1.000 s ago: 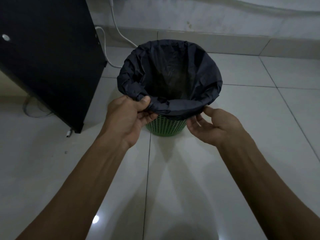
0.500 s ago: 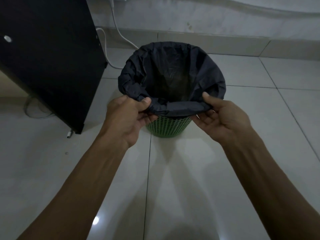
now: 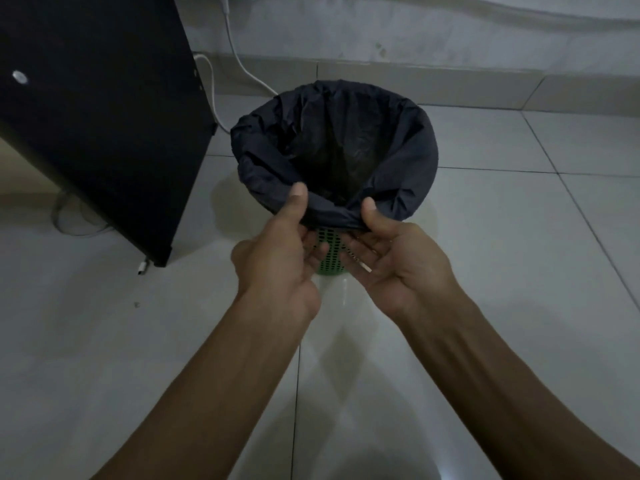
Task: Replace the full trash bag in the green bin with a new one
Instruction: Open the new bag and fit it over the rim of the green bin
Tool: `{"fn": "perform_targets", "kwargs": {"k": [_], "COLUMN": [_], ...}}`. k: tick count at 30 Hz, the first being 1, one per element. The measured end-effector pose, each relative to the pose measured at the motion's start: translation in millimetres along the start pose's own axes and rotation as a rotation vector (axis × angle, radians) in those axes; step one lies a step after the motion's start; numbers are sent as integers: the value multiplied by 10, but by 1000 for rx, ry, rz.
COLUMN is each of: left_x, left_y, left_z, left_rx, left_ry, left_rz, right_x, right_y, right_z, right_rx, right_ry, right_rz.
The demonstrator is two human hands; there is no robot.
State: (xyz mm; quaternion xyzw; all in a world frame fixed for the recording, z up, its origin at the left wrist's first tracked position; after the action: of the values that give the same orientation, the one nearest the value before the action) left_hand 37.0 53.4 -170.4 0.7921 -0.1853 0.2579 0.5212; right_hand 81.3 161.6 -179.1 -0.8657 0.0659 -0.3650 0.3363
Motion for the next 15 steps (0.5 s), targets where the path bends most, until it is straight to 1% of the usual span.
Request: {"fn": "perform_targets", "kwargs": {"k": [5, 8, 11, 15], "left_x": [-95, -133, -166, -199], "left_y": [57, 68, 114, 188], "left_z": [-25, -6, 7, 51], "left_rx": [107, 131, 116, -7], "left_ry": [-16, -19, -56, -92], "left_rz": [58, 50, 66, 135], "right_x": [35, 39, 51, 63], "right_y": [63, 61, 59, 25], "right_z": [34, 28, 25, 45], "right_rx": [97, 124, 125, 140], "right_ry": [-14, -24, -22, -69], "right_rz": [-34, -29, -24, -53]}}
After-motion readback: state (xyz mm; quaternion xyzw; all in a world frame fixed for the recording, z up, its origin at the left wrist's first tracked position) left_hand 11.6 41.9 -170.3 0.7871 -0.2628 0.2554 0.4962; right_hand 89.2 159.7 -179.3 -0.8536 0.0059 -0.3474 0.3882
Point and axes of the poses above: each hand's wrist, its own x-axis away from the middle knuckle, its own z-axis out of the back of the hand, y = z × x, the point moved 3 cm from there along -x, towards the middle knuckle, and after that the axes turned 3 degrees about -x, right-handed, at the moved point
